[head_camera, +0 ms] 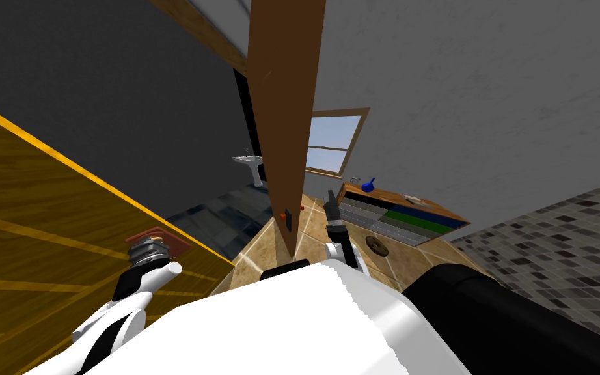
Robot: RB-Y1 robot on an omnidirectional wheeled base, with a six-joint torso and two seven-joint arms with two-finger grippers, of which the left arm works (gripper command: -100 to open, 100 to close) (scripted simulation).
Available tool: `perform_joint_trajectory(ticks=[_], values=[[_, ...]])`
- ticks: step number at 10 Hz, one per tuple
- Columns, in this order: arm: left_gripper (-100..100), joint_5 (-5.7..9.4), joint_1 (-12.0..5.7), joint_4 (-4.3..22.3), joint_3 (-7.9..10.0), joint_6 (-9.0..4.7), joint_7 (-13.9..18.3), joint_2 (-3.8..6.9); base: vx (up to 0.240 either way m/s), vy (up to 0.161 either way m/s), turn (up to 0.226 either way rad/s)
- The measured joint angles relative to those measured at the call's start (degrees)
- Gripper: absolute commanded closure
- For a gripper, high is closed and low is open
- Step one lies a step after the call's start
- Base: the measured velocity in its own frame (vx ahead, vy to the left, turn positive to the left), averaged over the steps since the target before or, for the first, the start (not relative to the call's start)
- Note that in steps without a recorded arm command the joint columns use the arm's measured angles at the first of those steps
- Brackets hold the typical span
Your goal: Pull the door open
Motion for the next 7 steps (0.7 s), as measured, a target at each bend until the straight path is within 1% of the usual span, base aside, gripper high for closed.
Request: perform_joint_trajectory(ticks=[1,2,3,4,5,6,7], values=[[100,-0.45,-0.69,1.54,-0.92,-0.71,0.85,0.36,-0.200,-0.086,-0.015],[100,-0.92,-1.40,2.93,-1.87,-1.46,1.79,0.67,-0.123,-0.054,-0.013],[100,-0.98,-0.89,1.89,-1.93,-1.16,1.79,0.11,-0.181,-0.098,-0.015],[100,-1.07,-0.27,-0.21,-2.03,-0.24,1.56,-0.33,-0.237,-0.097,-0.016],[100,-1.49,-1.53,1.54,-2.87,-0.74,2.17,0.26,-0.103,-0.039,-0.014],[100,-1.57,-1.57,1.99,-3.06,-0.87,2.36,0.14,-0.173,-0.032,-0.032],[100,-1.59,-0.96,0.26,-3.07,-0.08,2.15,-0.34,-0.259,-0.007,-0.059]])
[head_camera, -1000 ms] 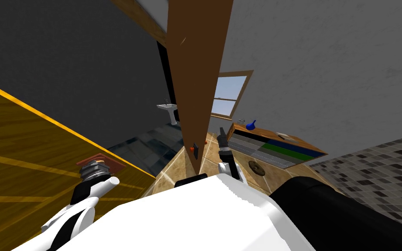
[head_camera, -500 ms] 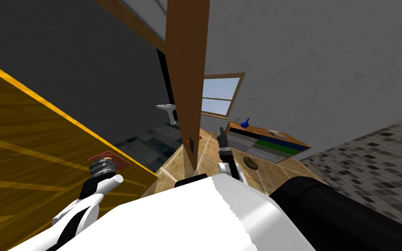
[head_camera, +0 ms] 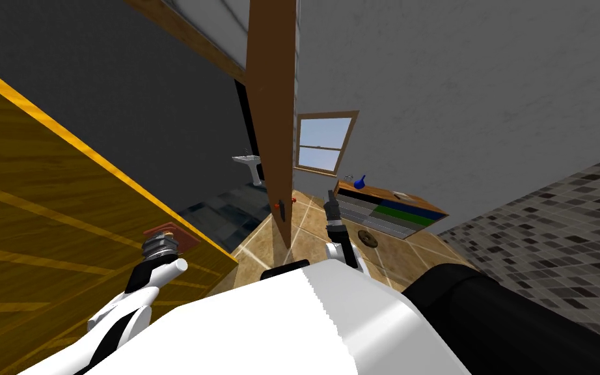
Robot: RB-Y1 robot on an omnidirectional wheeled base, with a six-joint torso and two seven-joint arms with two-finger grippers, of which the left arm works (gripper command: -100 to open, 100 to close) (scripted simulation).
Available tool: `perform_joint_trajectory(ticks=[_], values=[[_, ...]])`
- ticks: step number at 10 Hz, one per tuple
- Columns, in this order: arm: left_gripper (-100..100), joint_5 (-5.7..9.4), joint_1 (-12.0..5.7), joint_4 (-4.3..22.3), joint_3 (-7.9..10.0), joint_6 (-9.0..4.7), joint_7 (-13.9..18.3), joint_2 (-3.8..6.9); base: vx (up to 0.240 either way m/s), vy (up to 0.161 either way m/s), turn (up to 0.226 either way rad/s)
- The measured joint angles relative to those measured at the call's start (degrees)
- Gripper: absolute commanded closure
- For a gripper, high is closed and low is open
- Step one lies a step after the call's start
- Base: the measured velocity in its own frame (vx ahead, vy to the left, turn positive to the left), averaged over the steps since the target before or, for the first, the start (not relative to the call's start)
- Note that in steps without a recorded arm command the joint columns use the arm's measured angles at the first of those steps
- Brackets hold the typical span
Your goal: Pull the door open
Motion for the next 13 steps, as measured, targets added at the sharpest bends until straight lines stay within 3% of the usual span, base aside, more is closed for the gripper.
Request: perform_joint_trajectory(ticks=[1,3,4,5,6,11,13], values=[[100,-0.40,-0.90,1.28,-0.86,-0.50,0.64,0.34,-0.222,0.002,-0.070],[100,-0.86,-0.07,-1.36,-1.68,0.55,0.83,-0.64,-0.157,0.004,-0.040],[100,-1.17,-0.73,-0.10,-2.31,0.05,1.21,-0.60,-0.180,0.004,-0.053],[100,-1.82,-2.26,2.77,-3.78,-1.34,2.58,0.16,-0.179,0.010,-0.042],[100,-1.82,-1.22,-0.06,-3.65,-0.52,2.40,-0.64,-0.226,-0.023,-0.043],[100,-3.29,-2.38,0.45,-6.58,-0.65,4.02,-1.13,-0.193,-0.005,-0.046],[100,-3.55,-2.17,-1.02,-7.13,-0.07,4.17,-1.62,-0.194,0.026,-0.055]])
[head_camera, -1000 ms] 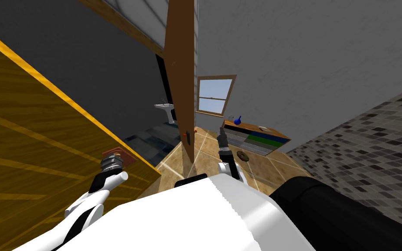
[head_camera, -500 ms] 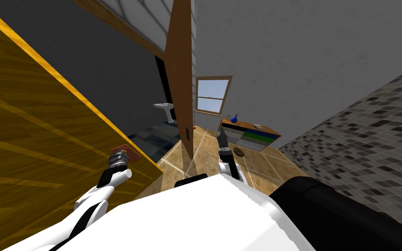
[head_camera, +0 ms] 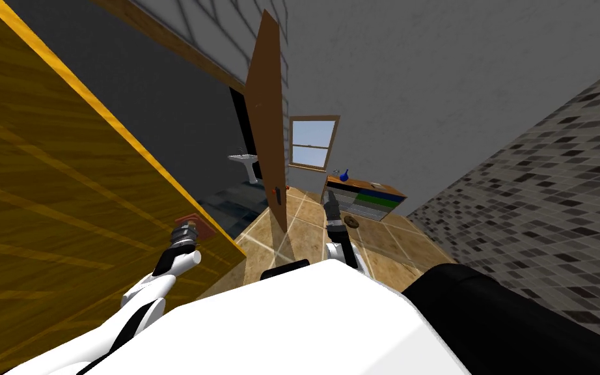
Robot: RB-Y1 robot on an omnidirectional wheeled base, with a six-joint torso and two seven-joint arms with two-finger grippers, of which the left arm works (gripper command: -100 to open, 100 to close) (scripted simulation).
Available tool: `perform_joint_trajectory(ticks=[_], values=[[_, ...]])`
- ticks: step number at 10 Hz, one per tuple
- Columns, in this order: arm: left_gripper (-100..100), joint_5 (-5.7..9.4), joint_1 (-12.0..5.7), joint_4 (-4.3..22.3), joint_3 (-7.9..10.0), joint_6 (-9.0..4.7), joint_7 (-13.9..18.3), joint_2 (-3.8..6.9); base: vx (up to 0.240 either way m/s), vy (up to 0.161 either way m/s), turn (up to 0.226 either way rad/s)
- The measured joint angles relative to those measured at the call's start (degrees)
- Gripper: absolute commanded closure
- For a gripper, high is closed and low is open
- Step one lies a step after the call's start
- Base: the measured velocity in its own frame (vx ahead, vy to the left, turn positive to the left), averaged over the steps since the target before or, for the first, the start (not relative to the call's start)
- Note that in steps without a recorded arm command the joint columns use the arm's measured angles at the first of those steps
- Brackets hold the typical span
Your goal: Pull the door open
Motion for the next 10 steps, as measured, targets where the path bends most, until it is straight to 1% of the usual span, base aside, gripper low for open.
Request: perform_joint_trajectory(ticks=[2,3,6,7,8,9,10], values=[[100,-0.64,-0.77,0.66,-1.33,-0.58,0.82,-0.08,-0.199,0.018,-0.053],[100,-0.88,-0.51,-0.47,-1.80,-0.09,0.98,-0.35,-0.201,0.008,-0.055],[100,-1.89,-1.62,0.76,-3.99,-0.79,2.50,-0.34,-0.178,0.005,-0.038],[100,-2.03,-1.41,0.40,-4.28,-0.65,2.65,-0.53,-0.173,0.005,-0.024],[100,-2.15,-1.19,-0.69,-4.50,-0.11,2.60,-0.83,-0.208,0.016,-0.045],[100,-2.35,-1.50,-0.47,-5.01,-0.22,2.97,-0.76,-0.088,0.004,-0.030],[100,-2.42,-1.46,-0.32,-5.17,-0.23,3.07,-0.90,-0.149,0.023,-0.041]])
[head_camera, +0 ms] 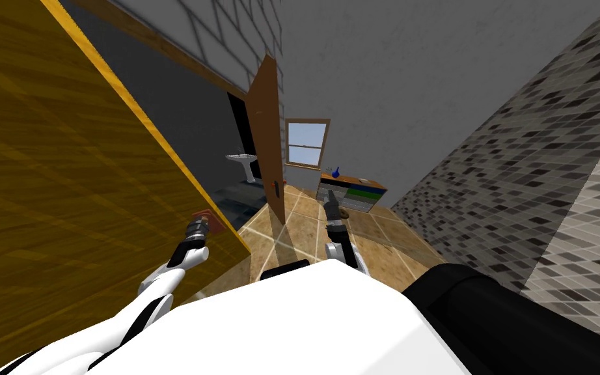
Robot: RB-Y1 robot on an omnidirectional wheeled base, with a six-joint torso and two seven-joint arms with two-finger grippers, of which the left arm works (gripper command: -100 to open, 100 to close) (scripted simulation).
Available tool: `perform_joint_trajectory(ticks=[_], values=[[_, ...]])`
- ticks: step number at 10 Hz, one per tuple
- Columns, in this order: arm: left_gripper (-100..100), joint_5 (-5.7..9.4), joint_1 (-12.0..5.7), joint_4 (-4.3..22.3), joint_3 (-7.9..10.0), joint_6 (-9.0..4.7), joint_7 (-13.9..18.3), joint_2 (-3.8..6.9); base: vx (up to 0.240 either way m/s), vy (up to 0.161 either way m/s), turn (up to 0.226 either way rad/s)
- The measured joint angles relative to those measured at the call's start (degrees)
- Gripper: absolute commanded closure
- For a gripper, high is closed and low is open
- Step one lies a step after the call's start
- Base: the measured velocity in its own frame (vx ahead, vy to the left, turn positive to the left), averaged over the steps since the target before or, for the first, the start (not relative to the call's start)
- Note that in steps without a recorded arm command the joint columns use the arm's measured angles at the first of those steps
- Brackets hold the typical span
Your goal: Pull the door open
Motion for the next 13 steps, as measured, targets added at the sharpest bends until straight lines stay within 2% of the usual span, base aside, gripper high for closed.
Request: perform_joint_trajectory(ticks=[2,4,5,6,8,9,12,13], values=[[100,-0.20,0.39,-1.71,-0.44,0.74,0.05,-0.40,-0.179,0.039,-0.053],[100,-0.79,-0.97,0.21,-1.83,-0.25,1.01,-0.24,-0.196,0.033,-0.054],[100,-1.07,-0.95,-0.07,-2.40,-0.36,1.31,-0.43,-0.204,0.068,-0.063],[100,-1.30,-0.48,-1.18,-2.99,-0.02,1.61,-0.71,-0.195,0.059,-0.072],[100,-1.89,-0.60,-1.70,-4.30,0.14,2.31,-1.00,-0.215,0.050,-0.056],[100,-2.08,-0.18,-3.04,-4.73,0.57,2.48,-1.21,-0.222,0.036,-0.046],[100,-2.68,-0.80,-2.21,-6.13,0.42,3.26,-1.44,-0.124,0.015,-0.007],[100,-3.05,-0.99,-1.85,-7.27,0.02,4.14,-1.14,-0.133,0.013,0.047]])
